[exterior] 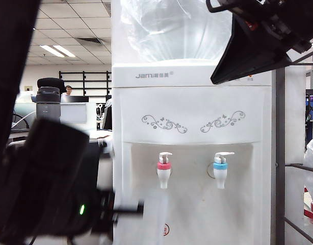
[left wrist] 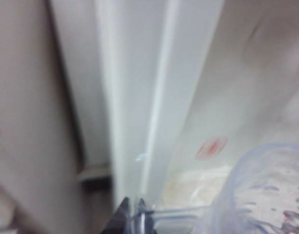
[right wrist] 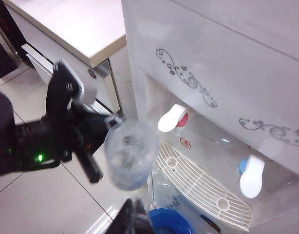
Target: Pick up the plastic mug from the left desk, go to the hot water outlet of the water dispenser, press the vertical switch to get some water, then put the mug back on the desk.
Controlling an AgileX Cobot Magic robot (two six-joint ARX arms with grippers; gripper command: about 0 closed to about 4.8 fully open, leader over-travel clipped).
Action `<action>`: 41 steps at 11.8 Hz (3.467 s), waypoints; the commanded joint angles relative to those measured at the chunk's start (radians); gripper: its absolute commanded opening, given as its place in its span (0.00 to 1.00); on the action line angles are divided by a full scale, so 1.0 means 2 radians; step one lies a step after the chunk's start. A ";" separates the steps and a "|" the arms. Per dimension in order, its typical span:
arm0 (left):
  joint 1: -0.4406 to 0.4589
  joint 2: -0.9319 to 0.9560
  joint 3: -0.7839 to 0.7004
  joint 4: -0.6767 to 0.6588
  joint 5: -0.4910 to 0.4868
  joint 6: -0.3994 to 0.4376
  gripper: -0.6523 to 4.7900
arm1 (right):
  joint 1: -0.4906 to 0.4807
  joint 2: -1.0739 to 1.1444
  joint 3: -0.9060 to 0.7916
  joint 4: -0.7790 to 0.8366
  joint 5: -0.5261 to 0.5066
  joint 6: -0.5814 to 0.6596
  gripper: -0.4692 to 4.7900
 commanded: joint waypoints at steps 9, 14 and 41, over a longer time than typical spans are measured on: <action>-0.016 0.013 0.089 -0.025 -0.086 0.002 0.11 | 0.001 0.000 0.003 0.008 -0.003 -0.002 0.09; -0.036 0.013 0.089 -0.049 -0.093 -0.002 0.11 | 0.001 0.000 0.003 0.007 -0.003 -0.002 0.09; -0.064 0.014 0.141 0.003 -0.202 0.004 0.11 | 0.000 0.106 0.017 0.130 -0.033 0.001 0.09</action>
